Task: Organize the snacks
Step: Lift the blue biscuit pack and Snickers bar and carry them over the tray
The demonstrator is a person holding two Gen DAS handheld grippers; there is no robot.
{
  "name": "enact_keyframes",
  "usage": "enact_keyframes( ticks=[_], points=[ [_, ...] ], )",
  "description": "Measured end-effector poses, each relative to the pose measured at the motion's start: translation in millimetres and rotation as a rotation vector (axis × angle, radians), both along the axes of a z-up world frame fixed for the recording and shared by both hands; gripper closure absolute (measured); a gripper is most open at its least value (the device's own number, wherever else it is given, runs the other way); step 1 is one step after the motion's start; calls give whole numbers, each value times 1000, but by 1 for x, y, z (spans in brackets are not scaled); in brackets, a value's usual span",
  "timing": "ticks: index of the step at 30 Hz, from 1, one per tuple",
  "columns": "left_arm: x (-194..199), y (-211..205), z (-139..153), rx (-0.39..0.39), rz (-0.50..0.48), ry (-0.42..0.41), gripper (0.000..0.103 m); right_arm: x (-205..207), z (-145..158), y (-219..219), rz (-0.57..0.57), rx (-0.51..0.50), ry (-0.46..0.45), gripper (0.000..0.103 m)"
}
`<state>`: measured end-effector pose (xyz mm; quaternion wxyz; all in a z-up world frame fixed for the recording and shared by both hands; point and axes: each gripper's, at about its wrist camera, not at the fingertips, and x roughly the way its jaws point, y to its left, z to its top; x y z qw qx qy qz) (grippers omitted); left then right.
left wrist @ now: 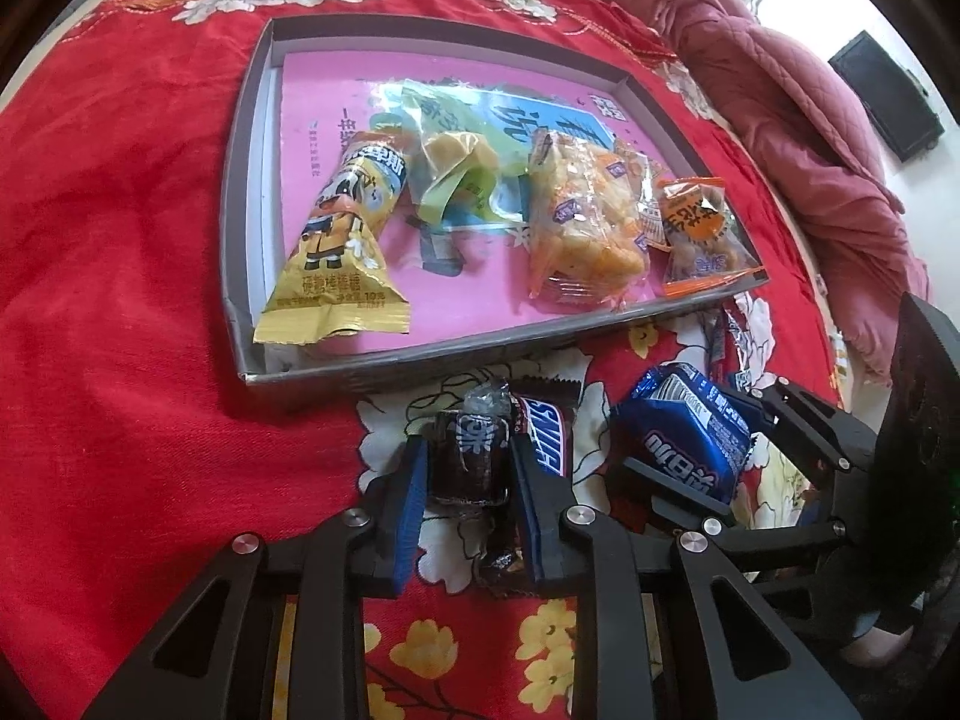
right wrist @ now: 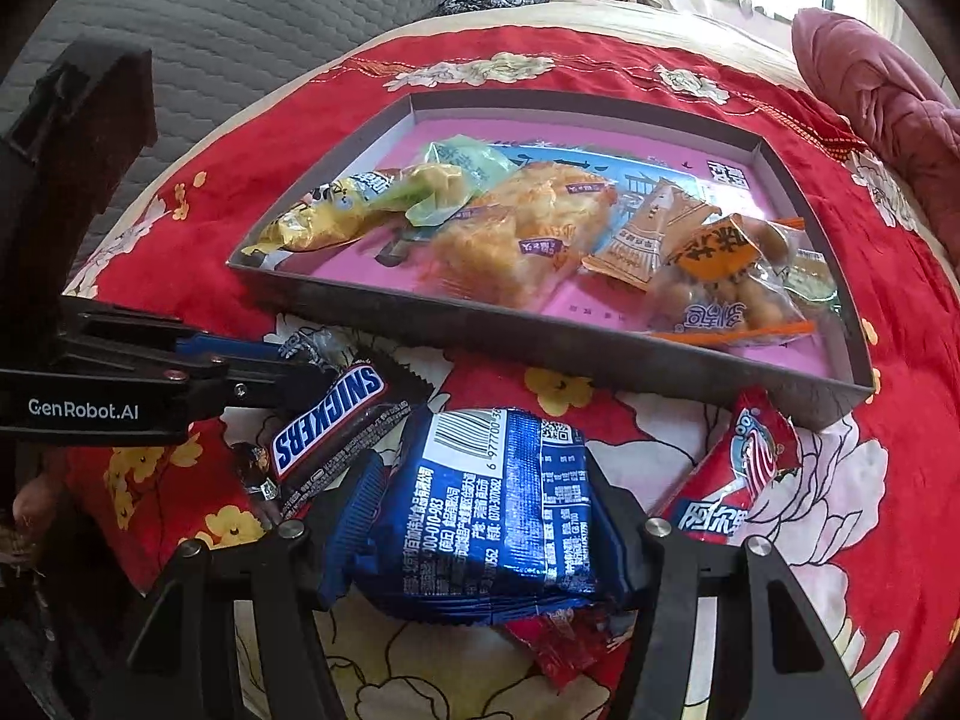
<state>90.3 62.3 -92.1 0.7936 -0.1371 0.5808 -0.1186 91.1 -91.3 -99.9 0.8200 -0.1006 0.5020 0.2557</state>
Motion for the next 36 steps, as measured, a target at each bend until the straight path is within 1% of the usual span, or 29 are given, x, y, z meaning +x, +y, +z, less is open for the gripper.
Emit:
enact_keyframes(
  ticks=[10, 15, 19, 27, 36],
  points=[
    [-5, 1, 14, -7, -5, -30, 76, 0, 6, -8, -26, 41, 3, 41],
    [-12, -3, 26, 25, -10, -69, 76, -1, 9, -10, -32, 57, 4, 41],
    [-14, -7, 35, 33, -16, -93, 76, -2, 14, -12, -37, 68, 1, 41],
    [-18, -10, 47, 41, -17, -124, 76, -5, 30, -18, -54, 101, -23, 41],
    [-18, -8, 62, 24, 17, -164, 76, -3, 50, -26, -88, 138, -68, 41]
  ],
)
